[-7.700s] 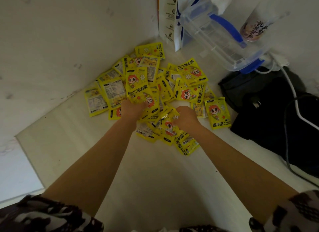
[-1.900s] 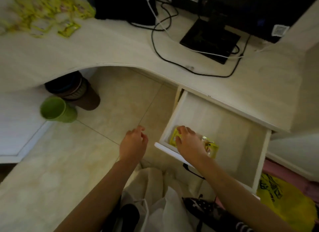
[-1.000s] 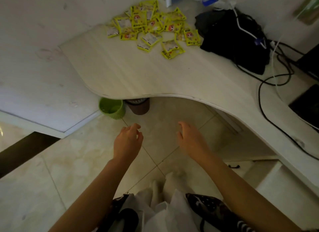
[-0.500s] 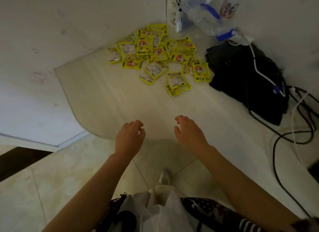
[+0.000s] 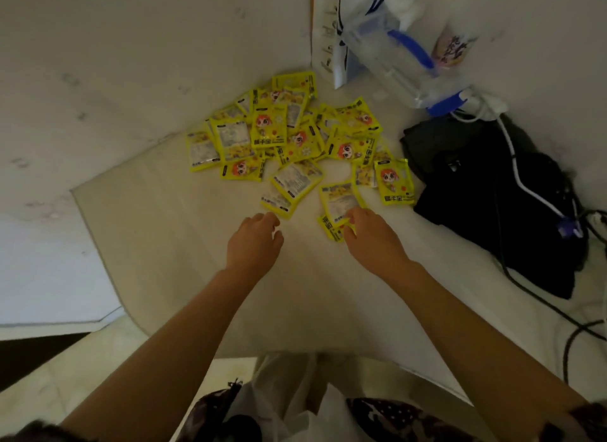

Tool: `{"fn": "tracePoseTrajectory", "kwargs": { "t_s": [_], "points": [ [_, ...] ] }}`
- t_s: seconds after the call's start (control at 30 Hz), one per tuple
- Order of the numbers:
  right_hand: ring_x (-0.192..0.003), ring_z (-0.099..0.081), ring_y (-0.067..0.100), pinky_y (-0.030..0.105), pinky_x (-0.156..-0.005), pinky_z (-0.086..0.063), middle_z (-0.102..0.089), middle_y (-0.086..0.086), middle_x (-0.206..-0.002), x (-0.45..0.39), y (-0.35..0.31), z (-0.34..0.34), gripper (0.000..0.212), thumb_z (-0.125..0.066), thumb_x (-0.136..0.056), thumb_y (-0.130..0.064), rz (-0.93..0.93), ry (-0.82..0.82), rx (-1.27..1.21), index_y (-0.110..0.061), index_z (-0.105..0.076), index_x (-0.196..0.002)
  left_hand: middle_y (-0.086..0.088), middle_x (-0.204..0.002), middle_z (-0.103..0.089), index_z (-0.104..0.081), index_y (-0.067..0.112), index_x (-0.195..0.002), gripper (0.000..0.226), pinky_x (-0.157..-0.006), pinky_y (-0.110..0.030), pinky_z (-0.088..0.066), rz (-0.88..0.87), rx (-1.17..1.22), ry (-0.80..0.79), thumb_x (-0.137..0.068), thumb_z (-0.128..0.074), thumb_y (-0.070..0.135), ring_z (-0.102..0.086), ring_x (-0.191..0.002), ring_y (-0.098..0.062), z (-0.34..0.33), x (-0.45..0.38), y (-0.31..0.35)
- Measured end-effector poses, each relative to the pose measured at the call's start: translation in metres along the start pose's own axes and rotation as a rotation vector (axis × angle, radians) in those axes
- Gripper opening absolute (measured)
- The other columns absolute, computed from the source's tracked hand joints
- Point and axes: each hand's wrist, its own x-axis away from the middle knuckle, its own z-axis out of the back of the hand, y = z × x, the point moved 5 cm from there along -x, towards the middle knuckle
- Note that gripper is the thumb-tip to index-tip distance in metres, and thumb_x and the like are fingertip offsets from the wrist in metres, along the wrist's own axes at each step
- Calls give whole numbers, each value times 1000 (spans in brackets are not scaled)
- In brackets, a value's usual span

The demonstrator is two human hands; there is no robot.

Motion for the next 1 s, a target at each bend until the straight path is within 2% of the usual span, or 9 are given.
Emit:
{"fn": "tracePoseTrajectory", "kwargs": {
  "t_s": [0.3,0.47,0.57,0.73,0.9,1.0],
  "points": [
    [-113,-50,37,43,-89,-47,-51,20,-122,-65,3,3,34,-48,-95,-22,-205,4,-41,-2,-47,-123,-9,-126,-52,-51,13,-124,33,-86,-42,-44,-37,-7,-87,-93,-51,24,-46,-119,-29,12,-106,9],
    [-128,-40,38,44,-96,-43,-40,19,-138,-87,10,-7,57,-54,-93,-34,-353,-16,-19,-1,-36,-136,-13,-135,-46,-44,8,-132,47,-100,-42,-37,-19,-75,-98,-93,-55,32,-39,-127,-33,-7,-145,16],
    [-129,-37,38,44,-96,-43,-37,19,-140,-94,12,-13,68,-59,-89,-42,-407,-42,28,-2,-33,-137,-14,-138,-45,-41,9,-135,57,-105,-43,-37,11,-122,-110,-90,-57,41,-37,-130,-34,-25,-159,18],
    [-129,-38,40,47,-98,-41,-31,18,-143,-102,15,-21,76,-64,-85,-43,-453,-76,64,-6,-27,-141,-9,-133,-49,-46,14,-130,56,-101,-45,-40,53,-126,-28,-84,-65,39,-39,-127,-32,-32,-164,21],
    [-132,-34,40,49,-102,-37,-28,21,-145,-108,20,-24,80,-71,-82,-35,-511,-107,-5,-8,-26,-142,-9,-127,-49,-47,16,-127,55,-96,-43,-42,59,-91,-5,-78,-71,22,-45,-120,-32,-28,-156,15],
    [-131,-37,37,47,-101,-39,-37,21,-140,-109,20,-25,78,-72,-82,-29,-502,-100,-59,-7,-27,-141,-11,-124,-48,-51,11,-123,49,-84,-44,-48,74,65,-6,-76,-65,6,-53,-107,-33,-25,-150,13]
  ]
}}
